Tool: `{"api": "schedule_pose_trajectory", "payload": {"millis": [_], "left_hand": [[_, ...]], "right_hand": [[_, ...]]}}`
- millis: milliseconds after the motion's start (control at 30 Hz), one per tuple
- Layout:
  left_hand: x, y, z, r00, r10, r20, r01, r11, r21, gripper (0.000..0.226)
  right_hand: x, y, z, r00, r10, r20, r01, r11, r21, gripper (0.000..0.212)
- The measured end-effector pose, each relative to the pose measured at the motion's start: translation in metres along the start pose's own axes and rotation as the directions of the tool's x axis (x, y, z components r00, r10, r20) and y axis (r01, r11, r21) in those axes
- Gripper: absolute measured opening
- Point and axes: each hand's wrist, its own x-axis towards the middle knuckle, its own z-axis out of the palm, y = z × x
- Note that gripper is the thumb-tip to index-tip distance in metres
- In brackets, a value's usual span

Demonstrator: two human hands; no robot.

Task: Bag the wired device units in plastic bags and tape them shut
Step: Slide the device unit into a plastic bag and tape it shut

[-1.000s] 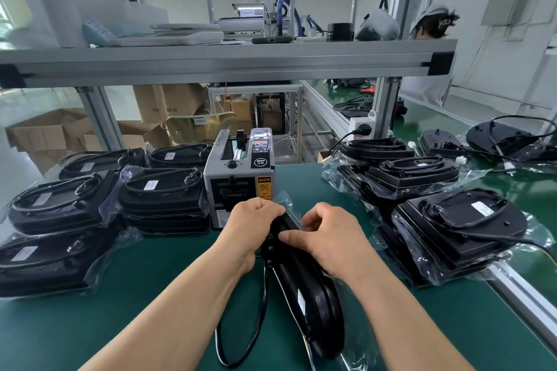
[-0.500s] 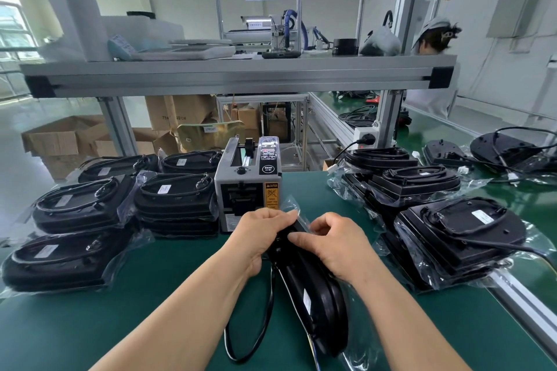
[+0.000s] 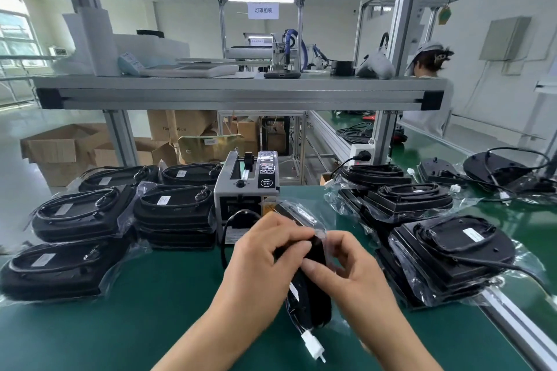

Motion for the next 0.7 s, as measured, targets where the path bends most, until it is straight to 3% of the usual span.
{"api": "schedule_pose_trajectory", "payload": {"millis": [133,200,333,433,533,633,700], "left_hand": [[-0.013,0.003,0.004,0.994,0.109,0.017,-0.109,0.994,0.002,0.03],[-0.016,0.005,0.006,0.993,0.114,0.018,-0.113,0.993,-0.031,0.032],[-0.018,0.007,0.005,1.0,-0.005,-0.027,0.002,0.994,-0.111,0.033],[-0.01,0.013,0.002,0.99,-0.135,-0.031,0.132,0.987,-0.089,0.031],[0.006,0.022,-0.003,0.994,-0.113,-0.004,0.113,0.992,-0.053,0.04],[0.02,0.025,-0.02,0.985,-0.029,-0.168,0.0,0.985,-0.171,0.048],[0.031,0.016,-0.036,0.933,-0.094,-0.347,-0.002,0.963,-0.268,0.04]], "right_hand": [[-0.003,-0.003,-0.003,1.0,-0.013,-0.016,0.012,0.995,-0.104,0.082],[0.001,-0.011,-0.007,0.999,-0.037,0.039,0.044,0.978,-0.206,0.092],[0.007,-0.022,-0.014,0.983,-0.098,0.157,0.127,0.974,-0.188,0.056],[0.008,-0.021,-0.014,0.975,-0.116,0.191,0.14,0.983,-0.118,0.041],[0.005,-0.017,-0.009,0.966,-0.144,0.213,0.177,0.974,-0.143,0.037],[0.002,-0.009,-0.008,0.983,-0.111,0.148,0.135,0.977,-0.163,0.045],[0.0,-0.006,-0.012,0.989,-0.1,0.11,0.118,0.979,-0.168,0.043]]}}
